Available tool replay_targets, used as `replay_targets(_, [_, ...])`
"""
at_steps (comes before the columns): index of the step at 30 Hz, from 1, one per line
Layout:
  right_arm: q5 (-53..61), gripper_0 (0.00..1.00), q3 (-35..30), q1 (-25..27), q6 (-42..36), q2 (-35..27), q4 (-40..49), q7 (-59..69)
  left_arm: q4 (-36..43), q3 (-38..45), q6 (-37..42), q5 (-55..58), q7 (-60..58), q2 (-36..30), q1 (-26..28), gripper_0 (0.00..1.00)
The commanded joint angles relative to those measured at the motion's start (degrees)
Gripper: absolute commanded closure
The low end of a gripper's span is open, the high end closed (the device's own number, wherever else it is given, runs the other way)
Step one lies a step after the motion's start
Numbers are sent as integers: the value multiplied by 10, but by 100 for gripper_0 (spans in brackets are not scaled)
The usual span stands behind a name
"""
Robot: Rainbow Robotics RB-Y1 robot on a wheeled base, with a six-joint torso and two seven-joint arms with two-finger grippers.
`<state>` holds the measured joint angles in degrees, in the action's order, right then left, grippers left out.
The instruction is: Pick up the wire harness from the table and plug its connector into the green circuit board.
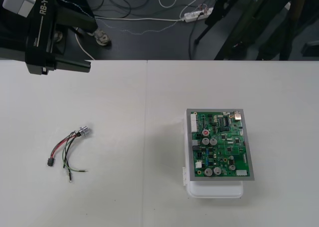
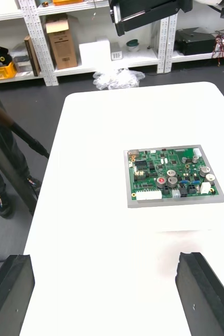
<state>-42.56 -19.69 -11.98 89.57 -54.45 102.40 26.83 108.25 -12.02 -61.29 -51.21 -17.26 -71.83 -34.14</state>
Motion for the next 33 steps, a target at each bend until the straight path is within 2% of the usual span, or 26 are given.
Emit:
replay_targets(1, [6,0,-32,13,4,4,-3,-43,12,13,25,1,6,5,-21,20])
replay_targets(4, [5,0,-39,18,4,4,-3,-73,12,13,25,1,6,5,-21,20])
replay_targets(5, [3,0,-43,20,4,4,-3,-92,6,-10,19,2,6,28,17,21])
replay_targets(9, [1,0,-53,27,4,4,-3,-136,0,-1,12,39,10,50,43,21])
replay_targets(18, [34,0,-63,64,4,4,-3,-151,-10,-1,10,1,68,56,44,20])
replay_targets(28, [72,0,-60,100,4,5,-3,-161,-2,-9,10,-112,210,4,35,21])
replay_targets(33, [74,0,-45,109,4,22,-3,-169,6,-61,10,-144,301,-49,7,20])
